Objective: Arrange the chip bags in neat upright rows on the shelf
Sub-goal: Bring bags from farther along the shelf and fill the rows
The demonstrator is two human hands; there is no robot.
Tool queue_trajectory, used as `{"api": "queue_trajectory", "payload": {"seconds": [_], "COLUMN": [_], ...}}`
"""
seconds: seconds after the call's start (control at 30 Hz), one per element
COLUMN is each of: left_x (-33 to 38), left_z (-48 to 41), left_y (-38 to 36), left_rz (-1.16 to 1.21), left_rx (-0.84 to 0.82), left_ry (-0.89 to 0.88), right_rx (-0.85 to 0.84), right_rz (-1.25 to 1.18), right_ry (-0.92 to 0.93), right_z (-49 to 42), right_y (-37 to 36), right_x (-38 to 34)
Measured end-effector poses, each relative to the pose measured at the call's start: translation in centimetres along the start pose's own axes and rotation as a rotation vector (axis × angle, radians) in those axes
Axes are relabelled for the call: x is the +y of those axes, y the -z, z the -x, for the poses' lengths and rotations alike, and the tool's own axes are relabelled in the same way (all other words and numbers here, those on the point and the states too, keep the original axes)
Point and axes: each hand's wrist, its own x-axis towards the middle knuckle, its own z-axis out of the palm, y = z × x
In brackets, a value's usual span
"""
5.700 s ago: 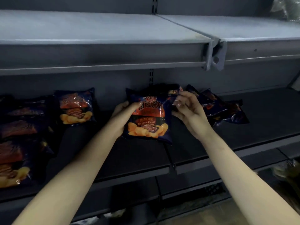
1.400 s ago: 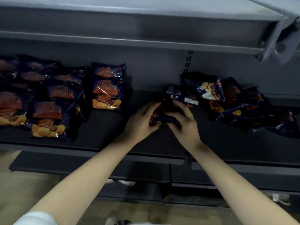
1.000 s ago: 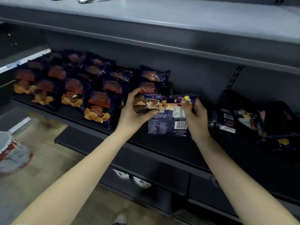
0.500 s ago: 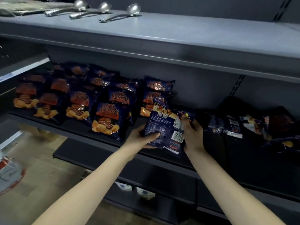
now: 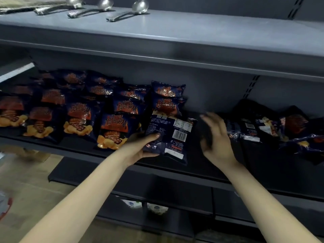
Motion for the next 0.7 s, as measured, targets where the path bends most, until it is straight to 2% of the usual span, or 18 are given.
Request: {"api": "queue_trajectory", "payload": {"seconds": [0.03, 0.1, 0.17, 0.27, 0.33, 0.43, 0.5, 0.6, 0.63, 0.7], "left_x": [0.3, 0.6, 0.7, 0.8, 1.2, 2.0, 2.3, 1.6, 1.2, 0.4], "left_z": [0.1, 0.2, 0.4, 0.5, 0.6, 0.5, 0.4, -0.1, -0.1, 0.3], "left_y": [0.2, 0.5, 0.4, 0.2, 0.5, 1.3, 1.3, 1.4, 1.4, 1.4], "left_rz": [0.023, 0.024, -0.034, -0.056, -0.019, -0.027, -0.091, -0.442, -0.531, -0.557], "left_rx": [-0.022, -0.058, -0.087, -0.125, -0.163, -0.207, -0.086, 0.108, 0.119, 0.066], "left_ry": [0.028, 0.101, 0.169, 0.217, 0.260, 0.263, 0.168, -0.059, -0.131, -0.200], "right_rx": [-0.077, -0.190, -0.236, -0.161, -0.169, -0.185, -0.146, -0.173, -0.175, -0.173], "right_rz": [0.129, 0.292, 0.315, 0.270, 0.179, -0.088, -0.270, -0.545, -0.638, -0.786], "right_ry": [0.144, 0.289, 0.323, 0.290, 0.147, -0.188, -0.395, -0.575, -0.605, -0.652], "right_z": [0.1, 0.8, 1.6, 2.1, 2.1, 1.7, 1.1, 0.4, 0.3, 0.4], "right_y": [0.0, -0.9, -2.2, -3.1, -3.2, -2.9, -2.6, -2.6, -2.9, -3.5], "right_x": [0.1, -0.3, -0.9, -1.3, -1.6, -2.6, -2.8, -2.5, -2.6, -2.9]}}
